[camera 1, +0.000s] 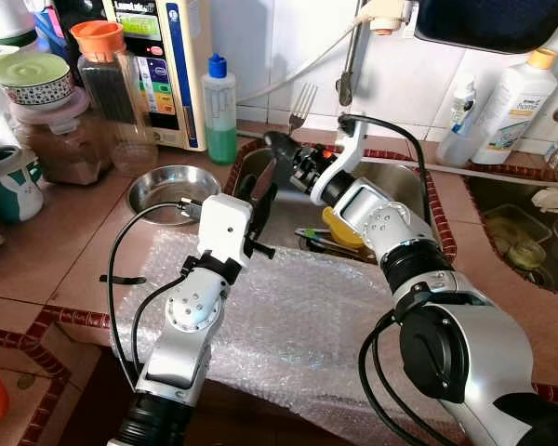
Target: Kitchen organization
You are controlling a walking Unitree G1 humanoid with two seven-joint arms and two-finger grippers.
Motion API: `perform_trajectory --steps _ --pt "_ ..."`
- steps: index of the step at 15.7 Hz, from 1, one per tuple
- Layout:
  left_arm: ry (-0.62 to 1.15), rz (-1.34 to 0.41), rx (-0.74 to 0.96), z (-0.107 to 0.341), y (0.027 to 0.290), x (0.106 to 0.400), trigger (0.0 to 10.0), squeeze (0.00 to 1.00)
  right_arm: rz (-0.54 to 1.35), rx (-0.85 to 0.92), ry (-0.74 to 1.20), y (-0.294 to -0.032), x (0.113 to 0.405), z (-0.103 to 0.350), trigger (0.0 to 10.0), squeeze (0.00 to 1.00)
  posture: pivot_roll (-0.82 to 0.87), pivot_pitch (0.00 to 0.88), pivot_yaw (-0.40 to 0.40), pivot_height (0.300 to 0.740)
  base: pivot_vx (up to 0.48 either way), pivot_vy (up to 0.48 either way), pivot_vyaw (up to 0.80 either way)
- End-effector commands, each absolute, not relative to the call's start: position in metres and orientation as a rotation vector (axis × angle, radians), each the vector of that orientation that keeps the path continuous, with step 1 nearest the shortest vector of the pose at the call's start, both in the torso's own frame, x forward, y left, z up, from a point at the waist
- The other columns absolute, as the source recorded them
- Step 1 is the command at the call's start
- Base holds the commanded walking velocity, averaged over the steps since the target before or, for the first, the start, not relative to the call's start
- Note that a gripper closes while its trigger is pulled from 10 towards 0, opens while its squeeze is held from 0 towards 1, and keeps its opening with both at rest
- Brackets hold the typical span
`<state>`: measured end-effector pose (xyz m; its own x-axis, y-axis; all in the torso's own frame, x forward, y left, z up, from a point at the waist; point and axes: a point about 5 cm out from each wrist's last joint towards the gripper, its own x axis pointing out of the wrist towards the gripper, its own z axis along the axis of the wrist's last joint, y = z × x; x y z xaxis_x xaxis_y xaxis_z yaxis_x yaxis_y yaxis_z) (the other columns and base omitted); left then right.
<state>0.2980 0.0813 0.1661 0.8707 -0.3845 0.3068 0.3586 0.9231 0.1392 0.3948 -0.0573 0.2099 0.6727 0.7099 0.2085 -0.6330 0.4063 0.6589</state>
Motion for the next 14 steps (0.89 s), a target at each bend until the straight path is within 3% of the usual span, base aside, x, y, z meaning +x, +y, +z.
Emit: perform_trajectory --steps 1,9,10,11,12,13,14 --pt "-0.363 -0.405 0.085 0.1715 0.0776 0.2983 0.0 0.00 0.885 0.786 0.114 -0.0558 0.3939 0.2135 0.0 0.00 0.04 0.000 -0.048 0.740 0.000 0.000 0.00" --pt "-0.358 -0.405 0.079 0.1703 0.0767 0.2978 0.0 0.00 0.903 0.769 0.125 -0.0588 0.3921 0.2089 0.0 0.00 0.04 0.000 -0.047 0.740 0.000 0.000 0.00" --pt "-0.355 -0.403 0.076 0.1697 0.0772 0.2977 0.9 0.00 0.904 0.770 0.122 -0.0589 0.3918 0.2085 0.0 0.00 0.03 0.000 -0.044 0.740 0.000 0.000 0.00" --pt "-0.353 -0.403 0.075 0.1694 0.0772 0.2977 4.6 0.58 0.904 0.769 0.121 -0.0589 0.3916 0.2082 0.0 0.00 0.03 0.000 -0.044 0.740 0.000 0.000 0.00" --pt "-0.354 -0.404 0.073 0.1693 0.0770 0.2976 4.9 0.84 0.903 0.768 0.118 -0.0593 0.3916 0.2080 0.0 0.00 0.03 0.000 -0.044 0.740 0.000 0.000 0.00" --pt "-0.353 -0.409 0.070 0.1692 0.0766 0.2979 6.5 1.00 0.894 0.769 0.112 -0.0605 0.3920 0.2079 0.0 0.00 0.03 0.000 -0.043 0.740 0.000 0.000 0.00" --pt "-0.353 -0.410 0.069 0.1692 0.0767 0.2981 8.3 1.00 0.887 0.768 0.107 -0.0614 0.3925 0.2081 0.0 0.00 0.03 0.000 -0.043 0.740 0.000 0.000 0.00"
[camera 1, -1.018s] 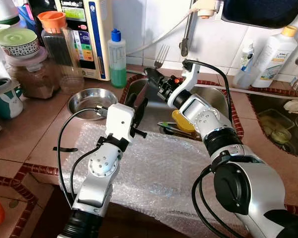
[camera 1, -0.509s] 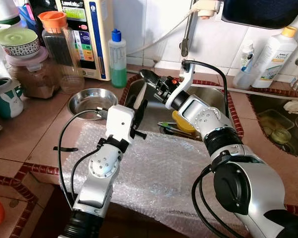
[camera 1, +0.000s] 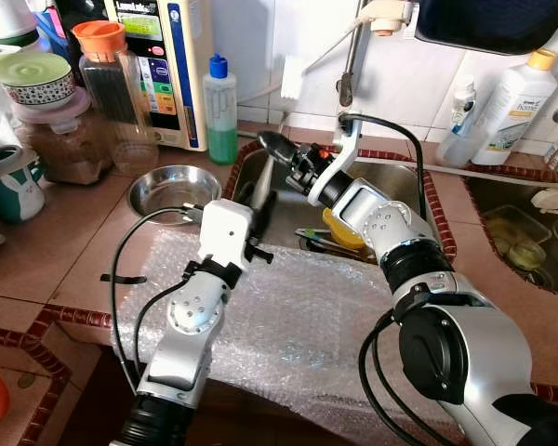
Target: Kitchen organization
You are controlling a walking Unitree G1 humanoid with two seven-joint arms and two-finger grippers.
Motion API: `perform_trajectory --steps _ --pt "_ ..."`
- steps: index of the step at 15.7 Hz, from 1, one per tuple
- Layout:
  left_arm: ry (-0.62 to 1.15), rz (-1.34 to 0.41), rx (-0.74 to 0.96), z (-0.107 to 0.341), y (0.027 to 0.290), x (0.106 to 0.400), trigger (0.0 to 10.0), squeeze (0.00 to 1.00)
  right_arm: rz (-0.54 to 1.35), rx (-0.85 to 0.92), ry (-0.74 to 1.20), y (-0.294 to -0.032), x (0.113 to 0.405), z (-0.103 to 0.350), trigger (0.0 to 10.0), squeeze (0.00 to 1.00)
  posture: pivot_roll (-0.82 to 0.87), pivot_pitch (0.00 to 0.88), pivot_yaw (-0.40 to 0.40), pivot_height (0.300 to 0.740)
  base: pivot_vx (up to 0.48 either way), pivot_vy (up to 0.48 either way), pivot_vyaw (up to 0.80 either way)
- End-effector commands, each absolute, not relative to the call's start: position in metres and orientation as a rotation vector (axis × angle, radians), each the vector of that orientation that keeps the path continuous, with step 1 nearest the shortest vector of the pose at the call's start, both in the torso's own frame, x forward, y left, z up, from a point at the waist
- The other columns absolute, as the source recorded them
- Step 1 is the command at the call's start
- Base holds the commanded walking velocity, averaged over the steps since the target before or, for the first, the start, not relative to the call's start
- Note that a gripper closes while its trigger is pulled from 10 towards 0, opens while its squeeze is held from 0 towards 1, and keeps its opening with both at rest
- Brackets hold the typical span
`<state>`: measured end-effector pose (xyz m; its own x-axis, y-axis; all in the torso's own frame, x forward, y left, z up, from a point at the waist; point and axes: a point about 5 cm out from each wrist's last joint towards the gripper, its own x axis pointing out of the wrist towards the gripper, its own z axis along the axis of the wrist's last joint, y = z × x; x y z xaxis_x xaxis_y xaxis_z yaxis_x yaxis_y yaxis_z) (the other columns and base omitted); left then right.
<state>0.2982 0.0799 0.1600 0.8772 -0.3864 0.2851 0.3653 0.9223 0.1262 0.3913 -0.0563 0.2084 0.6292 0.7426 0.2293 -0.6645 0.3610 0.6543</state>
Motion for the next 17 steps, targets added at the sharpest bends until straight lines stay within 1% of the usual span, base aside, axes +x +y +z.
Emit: perform_trajectory --steps 1,5,6,7,9,10,12,13,14,17 --pt "-0.350 -0.415 0.065 0.169 0.077 0.298 10.0 1.00 0.877 0.769 0.102 -0.062 0.393 0.208 0.0 0.00 0.03 0.000 -0.042 0.740 0.000 0.000 0.00" --pt "-0.338 -0.409 0.045 0.167 0.079 0.298 10.0 1.00 0.760 0.779 0.055 -0.072 0.399 0.210 0.0 0.00 0.04 0.000 -0.039 0.740 0.000 0.000 0.00" --pt "-0.335 -0.415 0.044 0.167 0.079 0.297 10.0 1.00 0.668 0.764 0.051 -0.082 0.402 0.204 0.0 0.00 0.05 0.000 -0.040 0.740 0.000 0.000 0.00" --pt "-0.331 -0.421 0.045 0.167 0.079 0.296 10.0 1.00 0.623 0.745 0.044 -0.086 0.403 0.202 0.0 0.00 0.05 0.000 -0.040 0.740 0.000 0.000 0.00" --pt "-0.286 -0.442 0.055 0.159 0.080 0.295 10.0 1.00 0.492 0.539 0.028 -0.099 0.407 0.198 0.0 0.00 0.06 0.000 -0.040 0.740 0.000 0.000 0.00" --pt "-0.255 -0.455 0.052 0.153 0.081 0.293 10.0 1.00 0.454 0.384 0.039 -0.103 0.407 0.193 0.0 0.00 0.07 0.000 -0.040 0.740 0.000 0.000 0.00" --pt "-0.216 -0.472 0.057 0.145 0.082 0.289 10.0 1.00 0.407 0.157 0.037 -0.114 0.405 0.183 0.0 0.00 0.09 0.000 -0.041 0.740 0.000 0.000 0.00" --pt "-0.209 -0.473 0.058 0.144 0.083 0.288 10.0 1.00 0.396 0.100 0.038 -0.117 0.405 0.180 0.0 0.00 0.09 0.000 -0.041 0.740 0.000 0.000 0.00" --pt "-0.175 -0.483 0.066 0.138 0.085 0.286 10.0 1.00 0.375 -0.007 0.040 -0.125 0.403 0.173 0.0 0.00 0.10 0.000 -0.041 0.740 0.000 0.000 0.00" --pt "-0.132 -0.491 0.090 0.130 0.091 0.280 10.0 1.00 0.328 -0.177 0.077 -0.149 0.399 0.160 0.0 0.00 0.11 0.000 -0.038 0.740 0.000 0.000 0.00"
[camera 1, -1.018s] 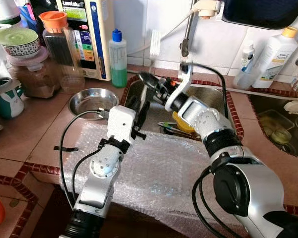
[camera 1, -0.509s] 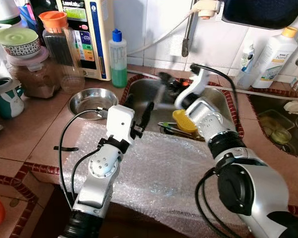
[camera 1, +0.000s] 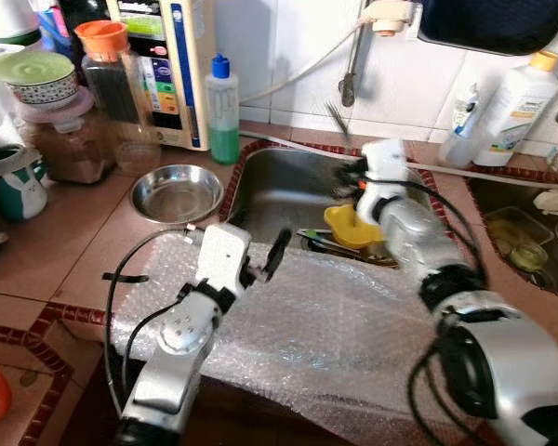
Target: Kitchen organization
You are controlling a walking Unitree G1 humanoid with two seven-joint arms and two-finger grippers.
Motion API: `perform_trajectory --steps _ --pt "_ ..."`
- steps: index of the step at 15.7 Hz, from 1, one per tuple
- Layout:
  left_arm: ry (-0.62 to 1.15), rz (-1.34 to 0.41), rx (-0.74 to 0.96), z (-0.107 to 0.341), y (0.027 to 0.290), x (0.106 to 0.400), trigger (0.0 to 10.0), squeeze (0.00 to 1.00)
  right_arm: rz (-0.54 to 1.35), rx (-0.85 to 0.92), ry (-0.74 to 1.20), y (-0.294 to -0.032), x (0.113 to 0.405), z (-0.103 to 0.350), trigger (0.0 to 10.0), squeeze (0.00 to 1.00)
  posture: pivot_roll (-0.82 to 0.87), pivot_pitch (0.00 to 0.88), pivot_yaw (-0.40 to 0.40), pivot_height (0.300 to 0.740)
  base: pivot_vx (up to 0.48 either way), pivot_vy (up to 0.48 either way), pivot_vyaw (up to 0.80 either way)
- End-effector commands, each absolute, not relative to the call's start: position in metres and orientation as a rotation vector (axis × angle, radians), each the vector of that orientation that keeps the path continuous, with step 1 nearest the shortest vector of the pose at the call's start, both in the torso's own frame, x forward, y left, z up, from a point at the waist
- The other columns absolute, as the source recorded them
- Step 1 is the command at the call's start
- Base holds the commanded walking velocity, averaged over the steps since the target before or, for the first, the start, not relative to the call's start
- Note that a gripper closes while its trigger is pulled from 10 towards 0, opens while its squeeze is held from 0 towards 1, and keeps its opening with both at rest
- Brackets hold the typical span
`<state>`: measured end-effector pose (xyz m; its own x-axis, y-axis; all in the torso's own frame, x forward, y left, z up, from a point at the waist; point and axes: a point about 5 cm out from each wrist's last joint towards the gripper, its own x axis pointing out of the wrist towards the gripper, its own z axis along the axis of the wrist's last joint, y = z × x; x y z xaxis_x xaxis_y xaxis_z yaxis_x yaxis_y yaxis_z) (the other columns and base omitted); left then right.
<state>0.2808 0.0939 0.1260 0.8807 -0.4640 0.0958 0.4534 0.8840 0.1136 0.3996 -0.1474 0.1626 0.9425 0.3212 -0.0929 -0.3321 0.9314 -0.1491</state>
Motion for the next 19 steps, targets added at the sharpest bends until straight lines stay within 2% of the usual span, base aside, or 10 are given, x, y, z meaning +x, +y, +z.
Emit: perform_trajectory --steps 1,5,6,7,8,9,10,11,13,19 --pt "-0.127 -0.489 0.093 0.129 0.093 0.279 10.0 1.00 0.316 -0.213 0.085 -0.154 0.398 0.157 0.0 0.00 0.11 0.000 -0.036 0.740 0.000 0.000 0.00" --pt "-0.114 -0.480 0.109 0.128 0.096 0.279 10.0 1.00 0.249 -0.398 0.221 -0.188 0.385 0.126 0.0 0.00 0.13 0.000 -0.033 0.740 0.000 0.000 0.00" --pt "-0.112 -0.478 0.114 0.129 0.096 0.280 10.0 1.00 0.243 -0.415 0.240 -0.191 0.383 0.122 3.9 0.00 0.13 0.000 -0.031 0.740 0.000 0.000 0.00" --pt "-0.108 -0.475 0.120 0.129 0.098 0.281 10.0 1.00 0.241 -0.452 0.273 -0.196 0.380 0.116 10.0 0.00 0.13 0.000 -0.031 0.740 0.000 0.000 0.00" --pt "-0.104 -0.477 0.124 0.128 0.098 0.281 10.0 1.00 0.243 -0.463 0.289 -0.198 0.378 0.113 10.0 0.00 0.13 0.000 -0.030 0.740 0.000 0.000 0.00" --pt "-0.098 -0.479 0.134 0.127 0.097 0.280 10.0 1.00 0.247 -0.468 0.307 -0.200 0.376 0.110 10.0 0.70 0.13 0.000 -0.029 0.740 0.000 0.000 0.00" --pt "-0.092 -0.485 0.142 0.127 0.096 0.280 10.0 1.00 0.253 -0.462 0.319 -0.200 0.375 0.107 10.0 1.00 0.13 0.000 -0.028 0.740 0.000 0.000 0.00" --pt "-0.089 -0.489 0.142 0.126 0.096 0.280 10.0 1.00 0.257 -0.457 0.323 -0.200 0.374 0.106 10.0 1.00 0.13 0.000 -0.028 0.740 0.000 0.000 0.00" --pt "-0.067 -0.534 0.133 0.124 0.091 0.279 10.0 0.49 0.298 -0.447 0.354 -0.194 0.371 0.098 10.0 1.00 0.13 0.000 -0.027 0.740 0.000 0.000 0.00" --pt "-0.023 -0.646 0.143 0.119 0.079 0.271 10.0 0.22 0.357 -0.448 0.389 -0.186 0.366 0.088 10.0 1.00 0.13 0.000 -0.022 0.740 0.000 0.000 0.00"
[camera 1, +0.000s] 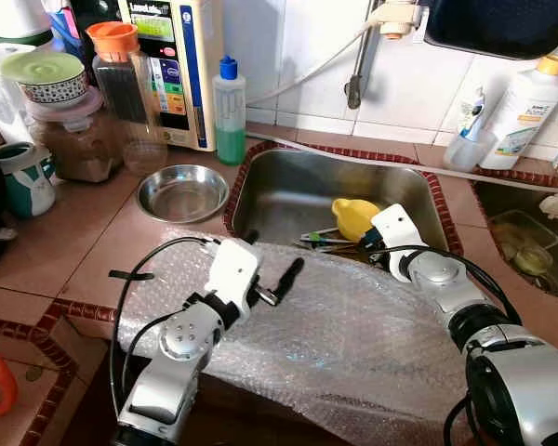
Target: Kitchen organization
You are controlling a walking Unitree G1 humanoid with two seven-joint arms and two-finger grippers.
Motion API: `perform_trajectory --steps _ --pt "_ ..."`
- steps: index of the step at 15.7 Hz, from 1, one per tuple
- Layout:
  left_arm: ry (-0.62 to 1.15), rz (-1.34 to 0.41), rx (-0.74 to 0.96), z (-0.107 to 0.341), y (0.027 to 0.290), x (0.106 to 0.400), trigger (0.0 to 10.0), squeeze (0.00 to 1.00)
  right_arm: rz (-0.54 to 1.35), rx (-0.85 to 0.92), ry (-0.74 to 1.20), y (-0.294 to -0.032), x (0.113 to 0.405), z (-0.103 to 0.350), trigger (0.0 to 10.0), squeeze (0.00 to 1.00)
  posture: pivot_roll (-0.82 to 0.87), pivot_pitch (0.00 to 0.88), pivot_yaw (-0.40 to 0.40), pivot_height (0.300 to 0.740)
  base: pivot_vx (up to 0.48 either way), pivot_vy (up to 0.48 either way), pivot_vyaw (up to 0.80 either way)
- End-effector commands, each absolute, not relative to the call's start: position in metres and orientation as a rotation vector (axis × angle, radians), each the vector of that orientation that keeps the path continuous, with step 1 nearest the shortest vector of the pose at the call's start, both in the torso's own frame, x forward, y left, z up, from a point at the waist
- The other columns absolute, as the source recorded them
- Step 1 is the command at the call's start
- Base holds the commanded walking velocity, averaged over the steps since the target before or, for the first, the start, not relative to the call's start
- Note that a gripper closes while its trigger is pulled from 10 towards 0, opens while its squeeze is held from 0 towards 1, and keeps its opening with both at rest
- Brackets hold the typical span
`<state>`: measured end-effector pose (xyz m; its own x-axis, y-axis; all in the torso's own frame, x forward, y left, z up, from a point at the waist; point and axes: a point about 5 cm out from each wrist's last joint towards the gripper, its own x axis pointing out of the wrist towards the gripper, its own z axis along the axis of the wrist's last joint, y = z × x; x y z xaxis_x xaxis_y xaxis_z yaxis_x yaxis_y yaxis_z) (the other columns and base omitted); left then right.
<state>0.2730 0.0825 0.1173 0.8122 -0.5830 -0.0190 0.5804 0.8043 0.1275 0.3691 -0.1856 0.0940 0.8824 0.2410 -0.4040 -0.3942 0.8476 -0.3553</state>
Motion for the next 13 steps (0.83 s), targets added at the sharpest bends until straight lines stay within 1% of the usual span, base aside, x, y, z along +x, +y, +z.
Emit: perform_trajectory --steps 1,2,4,5,6,7,8,12,13 --pt "-0.022 -0.646 0.141 0.119 0.079 0.271 10.0 0.20 0.357 -0.441 0.387 -0.186 0.366 0.088 10.0 1.00 0.13 0.000 -0.022 0.740 0.000 0.000 0.00" --pt "-0.022 -0.646 0.141 0.119 0.079 0.271 10.0 0.20 0.357 -0.436 0.386 -0.185 0.366 0.088 10.0 1.00 0.13 0.000 -0.022 0.740 0.000 0.000 0.00" --pt "-0.023 -0.631 0.150 0.120 0.081 0.272 10.0 0.19 0.359 -0.345 0.318 -0.180 0.371 0.099 10.0 1.00 0.13 0.000 -0.021 0.740 0.000 0.000 0.00" --pt "-0.029 -0.609 0.159 0.121 0.083 0.274 10.0 0.16 0.371 -0.308 0.289 -0.176 0.374 0.103 10.0 1.00 0.12 0.000 -0.022 0.740 0.000 0.000 0.00" --pt "-0.032 -0.573 0.171 0.122 0.087 0.278 10.0 0.16 0.394 -0.259 0.257 -0.169 0.376 0.108 10.0 1.00 0.12 0.000 -0.020 0.740 0.000 0.000 0.00" --pt "-0.036 -0.538 0.187 0.123 0.091 0.281 10.0 0.10 0.419 -0.224 0.230 -0.163 0.377 0.112 10.0 1.00 0.12 0.000 -0.019 0.740 0.000 0.000 0.00" --pt "-0.047 -0.469 0.177 0.126 0.100 0.290 10.0 0.00 0.476 -0.140 0.160 -0.147 0.380 0.122 10.0 1.00 0.11 0.000 -0.008 0.740 0.000 0.000 0.00" --pt "-0.066 -0.367 0.208 0.136 0.115 0.306 10.0 0.00 0.597 0.024 0.004 -0.111 0.379 0.140 10.0 1.00 0.11 0.000 0.010 0.740 0.000 0.000 0.00" --pt "-0.054 -0.268 0.217 0.138 0.126 0.316 10.0 0.00 0.637 0.047 -0.042 -0.104 0.373 0.142 10.0 1.00 0.10 0.000 0.009 0.740 0.000 0.000 0.00"
